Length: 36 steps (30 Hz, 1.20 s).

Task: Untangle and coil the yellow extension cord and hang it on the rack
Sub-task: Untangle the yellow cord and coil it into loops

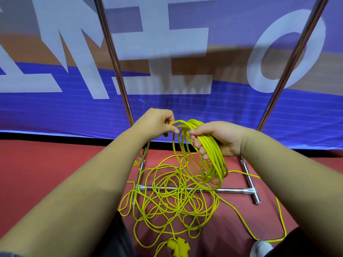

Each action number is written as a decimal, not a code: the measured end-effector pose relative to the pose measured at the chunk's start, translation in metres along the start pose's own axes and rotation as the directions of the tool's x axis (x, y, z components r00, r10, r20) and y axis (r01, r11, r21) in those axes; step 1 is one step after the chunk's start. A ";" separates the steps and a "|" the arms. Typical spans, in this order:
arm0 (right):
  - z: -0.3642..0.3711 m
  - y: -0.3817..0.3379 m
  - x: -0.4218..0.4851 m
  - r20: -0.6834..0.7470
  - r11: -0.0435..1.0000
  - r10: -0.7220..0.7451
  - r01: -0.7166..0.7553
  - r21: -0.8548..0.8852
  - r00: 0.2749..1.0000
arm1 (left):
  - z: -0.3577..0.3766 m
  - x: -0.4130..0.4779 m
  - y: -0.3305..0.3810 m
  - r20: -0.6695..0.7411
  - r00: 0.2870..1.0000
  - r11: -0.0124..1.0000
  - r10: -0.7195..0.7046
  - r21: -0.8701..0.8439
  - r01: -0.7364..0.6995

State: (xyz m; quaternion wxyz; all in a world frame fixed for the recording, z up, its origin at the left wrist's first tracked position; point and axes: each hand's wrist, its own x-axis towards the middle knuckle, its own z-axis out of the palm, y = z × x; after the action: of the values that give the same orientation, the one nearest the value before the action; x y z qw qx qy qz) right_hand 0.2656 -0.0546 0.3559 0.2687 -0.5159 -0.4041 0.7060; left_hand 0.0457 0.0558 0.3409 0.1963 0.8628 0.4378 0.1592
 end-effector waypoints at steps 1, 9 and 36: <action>-0.001 0.000 0.000 0.007 1.000 0.005 -0.005 0.003 1.000 | -0.002 0.000 0.003 -0.017 0.999 0.999 0.030 0.012 -0.029; -0.004 -0.007 0.002 -0.006 0.982 -0.110 0.109 0.157 0.994 | 0.012 0.003 -0.021 0.118 0.993 0.990 -0.013 0.141 -0.004; -0.058 -0.016 0.003 -0.484 0.577 -0.193 0.497 0.648 0.854 | 0.028 -0.012 -0.071 0.441 0.858 0.945 -0.262 0.297 0.136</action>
State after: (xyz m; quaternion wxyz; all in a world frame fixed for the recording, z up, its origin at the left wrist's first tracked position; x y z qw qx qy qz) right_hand 0.3185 -0.0268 0.3599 0.6618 -0.3863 -0.1114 0.6327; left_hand 0.0024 0.0788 0.2817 0.2002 0.8428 0.4806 -0.1362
